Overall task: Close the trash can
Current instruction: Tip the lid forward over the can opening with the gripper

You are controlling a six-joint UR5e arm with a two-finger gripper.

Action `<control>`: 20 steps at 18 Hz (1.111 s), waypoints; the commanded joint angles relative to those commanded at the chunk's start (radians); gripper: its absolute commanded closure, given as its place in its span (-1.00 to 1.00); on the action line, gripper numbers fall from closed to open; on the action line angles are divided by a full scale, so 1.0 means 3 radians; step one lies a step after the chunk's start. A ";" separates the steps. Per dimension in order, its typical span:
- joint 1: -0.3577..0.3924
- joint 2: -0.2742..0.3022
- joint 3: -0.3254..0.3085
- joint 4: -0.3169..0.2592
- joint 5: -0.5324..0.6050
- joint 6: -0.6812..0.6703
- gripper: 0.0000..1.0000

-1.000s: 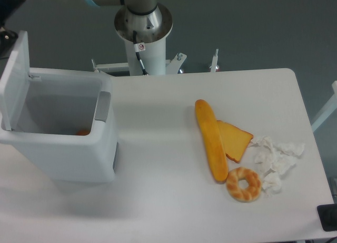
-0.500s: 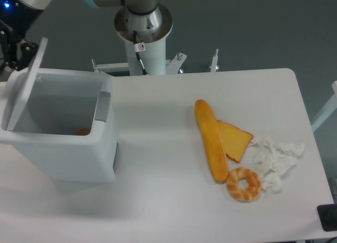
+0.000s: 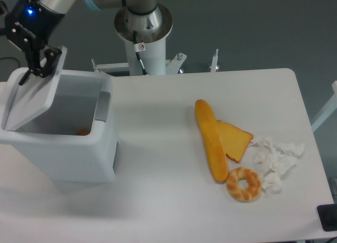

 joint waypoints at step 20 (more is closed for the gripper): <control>0.0240 -0.0010 -0.0107 0.0000 0.0107 0.0343 -1.00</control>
